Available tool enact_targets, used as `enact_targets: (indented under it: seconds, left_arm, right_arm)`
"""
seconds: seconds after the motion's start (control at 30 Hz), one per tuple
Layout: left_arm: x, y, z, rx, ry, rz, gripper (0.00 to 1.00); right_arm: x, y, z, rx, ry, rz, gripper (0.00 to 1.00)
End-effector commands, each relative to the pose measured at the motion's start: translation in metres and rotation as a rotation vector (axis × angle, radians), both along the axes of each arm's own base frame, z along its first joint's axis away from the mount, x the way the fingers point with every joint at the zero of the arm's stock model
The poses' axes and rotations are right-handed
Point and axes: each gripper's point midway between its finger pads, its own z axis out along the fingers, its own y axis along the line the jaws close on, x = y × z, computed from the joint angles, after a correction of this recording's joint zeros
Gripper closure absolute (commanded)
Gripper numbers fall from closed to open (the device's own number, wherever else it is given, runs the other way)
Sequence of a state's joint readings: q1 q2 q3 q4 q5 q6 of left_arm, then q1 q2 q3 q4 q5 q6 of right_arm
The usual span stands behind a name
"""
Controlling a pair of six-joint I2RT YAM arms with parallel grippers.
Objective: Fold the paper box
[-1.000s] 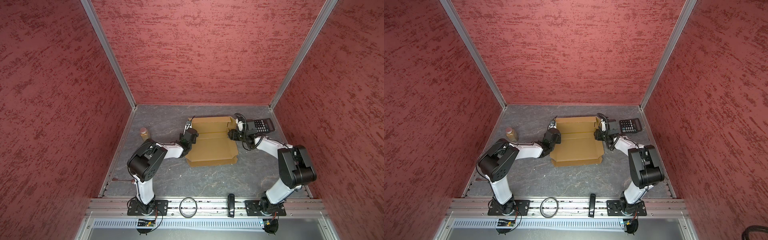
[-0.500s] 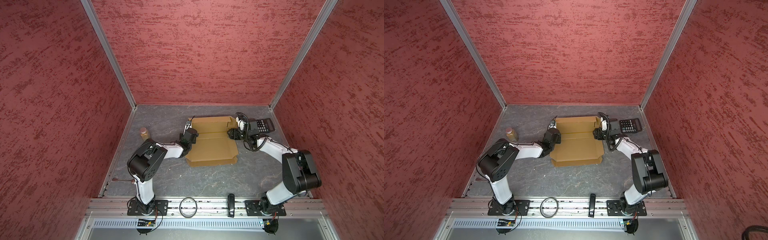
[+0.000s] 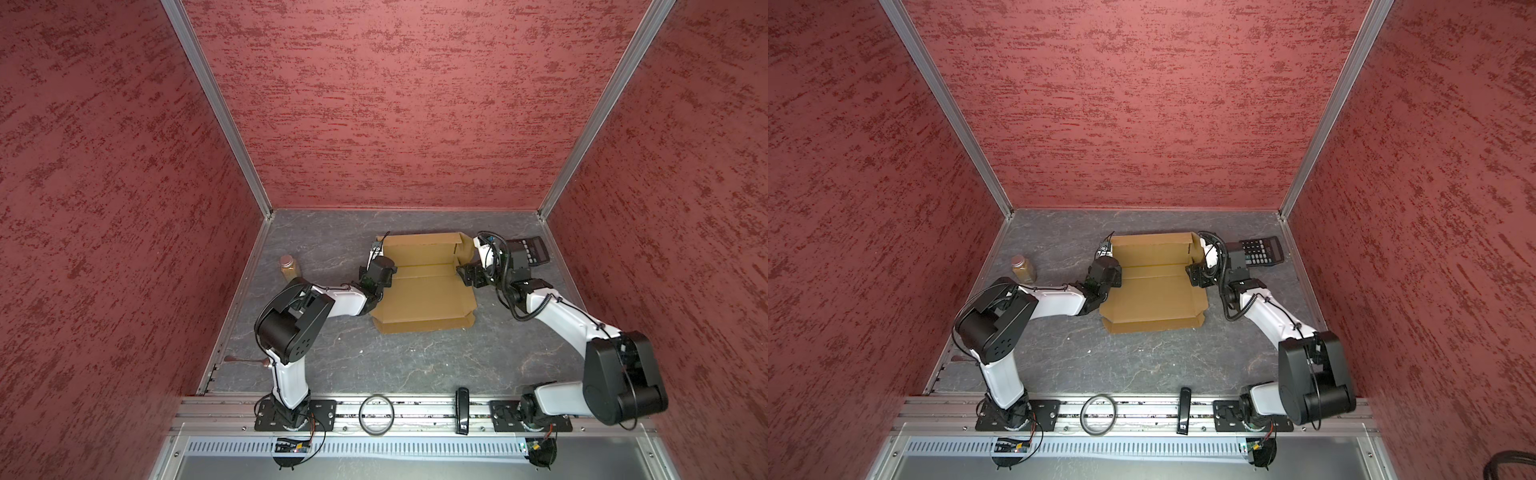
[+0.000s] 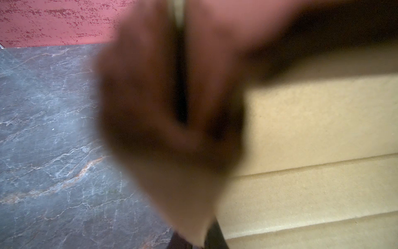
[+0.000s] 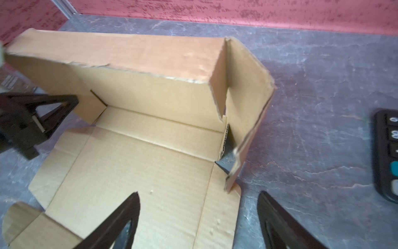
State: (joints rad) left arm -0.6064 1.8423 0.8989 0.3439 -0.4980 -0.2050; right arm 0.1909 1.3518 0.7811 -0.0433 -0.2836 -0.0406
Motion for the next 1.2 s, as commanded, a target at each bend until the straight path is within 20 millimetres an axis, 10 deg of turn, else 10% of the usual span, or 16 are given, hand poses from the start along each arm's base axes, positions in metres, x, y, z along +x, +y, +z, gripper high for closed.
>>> enact_targets:
  seconds: [0.0, 1.17]
  left_arm:
    - [-0.004, 0.002, -0.001, 0.014, 0.012, -0.010, 0.89]
    - [-0.006, 0.007, -0.006, 0.044, 0.023, -0.003, 0.89]
  right_arm:
    - [0.001, -0.004, 0.017, -0.043, -0.108, 0.046, 0.10]
    - [0.034, -0.009, 0.009, -0.032, -0.148, 0.381, 0.11]
